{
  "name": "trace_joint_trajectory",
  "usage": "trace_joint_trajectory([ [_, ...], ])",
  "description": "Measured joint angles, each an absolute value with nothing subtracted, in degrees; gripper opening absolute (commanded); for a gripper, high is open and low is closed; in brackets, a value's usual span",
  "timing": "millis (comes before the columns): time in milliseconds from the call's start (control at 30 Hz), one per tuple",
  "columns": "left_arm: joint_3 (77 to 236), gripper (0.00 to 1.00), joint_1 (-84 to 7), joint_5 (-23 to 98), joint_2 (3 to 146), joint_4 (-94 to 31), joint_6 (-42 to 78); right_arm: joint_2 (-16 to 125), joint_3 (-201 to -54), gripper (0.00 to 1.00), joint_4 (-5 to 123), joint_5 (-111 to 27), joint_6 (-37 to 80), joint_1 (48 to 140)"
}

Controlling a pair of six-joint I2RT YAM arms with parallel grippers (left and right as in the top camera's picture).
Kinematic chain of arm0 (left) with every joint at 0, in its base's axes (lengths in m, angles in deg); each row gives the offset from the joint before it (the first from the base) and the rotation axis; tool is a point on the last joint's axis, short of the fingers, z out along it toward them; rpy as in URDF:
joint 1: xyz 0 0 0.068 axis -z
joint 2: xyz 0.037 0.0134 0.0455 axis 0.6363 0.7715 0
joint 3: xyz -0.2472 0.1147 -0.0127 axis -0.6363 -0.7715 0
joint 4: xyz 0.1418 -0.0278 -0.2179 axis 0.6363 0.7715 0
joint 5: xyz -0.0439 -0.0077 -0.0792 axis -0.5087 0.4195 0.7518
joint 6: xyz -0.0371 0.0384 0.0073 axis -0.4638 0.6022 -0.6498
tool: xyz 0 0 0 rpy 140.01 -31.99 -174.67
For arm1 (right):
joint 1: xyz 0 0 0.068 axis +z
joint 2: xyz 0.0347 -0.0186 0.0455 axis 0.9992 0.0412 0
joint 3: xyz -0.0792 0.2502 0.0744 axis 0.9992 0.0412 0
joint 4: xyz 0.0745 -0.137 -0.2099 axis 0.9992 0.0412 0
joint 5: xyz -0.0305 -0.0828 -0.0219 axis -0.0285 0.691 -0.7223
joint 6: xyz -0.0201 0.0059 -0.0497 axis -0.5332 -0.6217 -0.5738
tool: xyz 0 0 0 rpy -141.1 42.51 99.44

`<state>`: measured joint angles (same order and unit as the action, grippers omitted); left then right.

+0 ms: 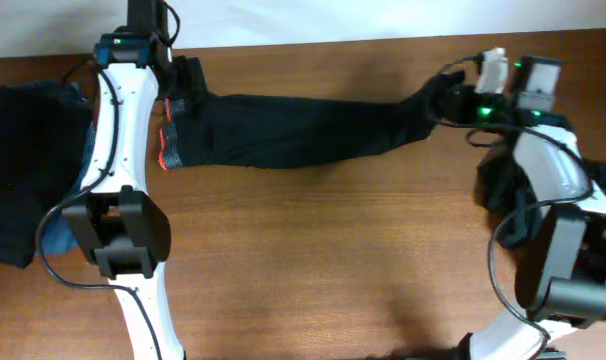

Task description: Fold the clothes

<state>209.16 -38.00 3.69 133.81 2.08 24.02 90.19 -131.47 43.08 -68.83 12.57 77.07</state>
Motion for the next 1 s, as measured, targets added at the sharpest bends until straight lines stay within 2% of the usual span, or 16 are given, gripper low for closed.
trace_joint_trajectory([
  [333, 211.6, 0.99, -43.9, 6.8, 133.8, 3.7, 21.9, 90.2, -131.5, 0.04, 37.0, -64.2, 14.5, 97.6],
  [667, 211.7, 0.99, -45.6, 7.9, 133.8, 3.8, 21.7, 94.9, -131.5, 0.06, 31.8, -60.2, 16.2, 107.6],
  [700, 211.7, 0.99, -45.6, 7.9, 133.8, 3.8, 21.7, 95.8, -131.5, 0.24, 31.8, -60.1, 16.4, 108.0],
  [733, 211.7, 0.99, -45.6, 7.9, 133.8, 3.8, 21.7, 97.3, -131.5, 0.90, 31.8, -60.0, 17.1, 108.3],
  [767, 211.7, 0.99, -45.6, 7.9, 133.8, 3.8, 21.7, 98.6, -131.5, 0.99, 31.8, -59.9, 17.2, 108.4],
  [1000, 211.7, 0.99, -45.6, 7.9, 133.8, 4.2, 21.7, 99.2, -132.5, 0.99, 32.1, -62.6, 17.0, 108.2],
])
